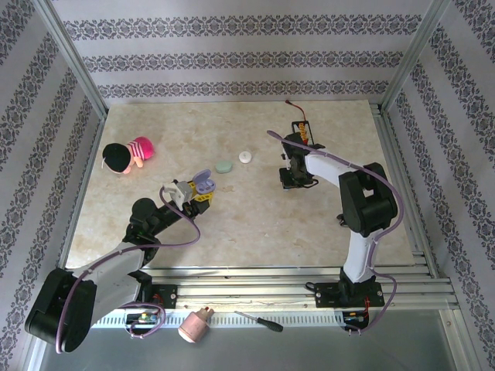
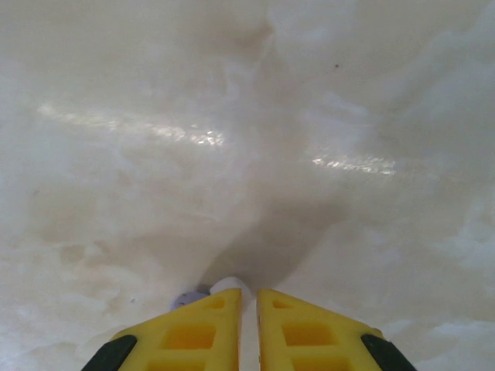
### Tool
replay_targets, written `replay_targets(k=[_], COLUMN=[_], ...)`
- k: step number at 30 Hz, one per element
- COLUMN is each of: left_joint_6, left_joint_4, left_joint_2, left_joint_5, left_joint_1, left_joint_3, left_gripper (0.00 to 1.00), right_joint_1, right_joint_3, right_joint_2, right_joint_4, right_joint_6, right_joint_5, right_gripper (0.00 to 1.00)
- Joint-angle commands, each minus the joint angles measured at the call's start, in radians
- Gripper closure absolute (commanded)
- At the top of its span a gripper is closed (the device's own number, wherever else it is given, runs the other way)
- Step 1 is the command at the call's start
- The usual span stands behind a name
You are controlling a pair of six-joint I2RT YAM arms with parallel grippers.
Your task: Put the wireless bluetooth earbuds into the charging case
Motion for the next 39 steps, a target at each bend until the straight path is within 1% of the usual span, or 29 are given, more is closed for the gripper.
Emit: replay_targets(k=[1, 6, 10, 12, 16, 21, 25, 29, 36, 39], left_joint_6=[-0.021, -0.024, -0.018, -0.016, -0.025, -0.047, -0.05, -0.044, -0.045, -0.045], left_joint_4=[0.078, 0.075, 0.074, 0.079, 0.109, 0.146, 0.135, 0.105, 0.095, 0.094], left_joint_2=[0.001, -0.001, 0.0, 0.004, 0.022, 0.03, 0.009, -0.017, -0.026, -0.028], left_joint_5=[0.023, 0.022, 0.007, -0.006, -0.026, -0.027, -0.04, -0.044, -0.038, -0.036], left_joint_1=[0.018, 0.018, 0.017, 0.02, 0.04, 0.059, 0.069, 0.08, 0.085, 0.084], left_joint_3=[0.001, 0.0, -0.005, -0.01, -0.02, -0.031, -0.04, -0.041, -0.039, -0.04], left_gripper=[0.7, 0.7, 0.7, 0.7, 0.71, 0.71, 0.71, 0.71, 0.71, 0.71], right_joint_1=[-0.016, -0.018, -0.012, 0.012, 0.079, 0.16, 0.221, 0.254, 0.296, 0.303], right_joint_3=[0.035, 0.022, -0.016, -0.027, -0.021, 0.01, 0.039, 0.062, 0.103, 0.11], right_joint_2=[0.041, -0.015, -0.091, -0.121, -0.136, -0.094, -0.029, 0.022, 0.105, 0.124], right_joint_4=[-0.023, -0.025, -0.021, -0.026, -0.03, -0.029, -0.03, -0.037, -0.055, -0.067], right_joint_6=[0.018, 0.015, -0.016, -0.065, -0.14, -0.234, -0.343, -0.398, -0.424, -0.428], right_joint_5=[0.007, 0.017, 0.038, 0.094, 0.229, 0.3, 0.42, 0.482, 0.601, 0.63], right_gripper=[0.84, 0.82, 0.76, 0.71, 0.65, 0.59, 0.59, 0.63, 0.69, 0.71])
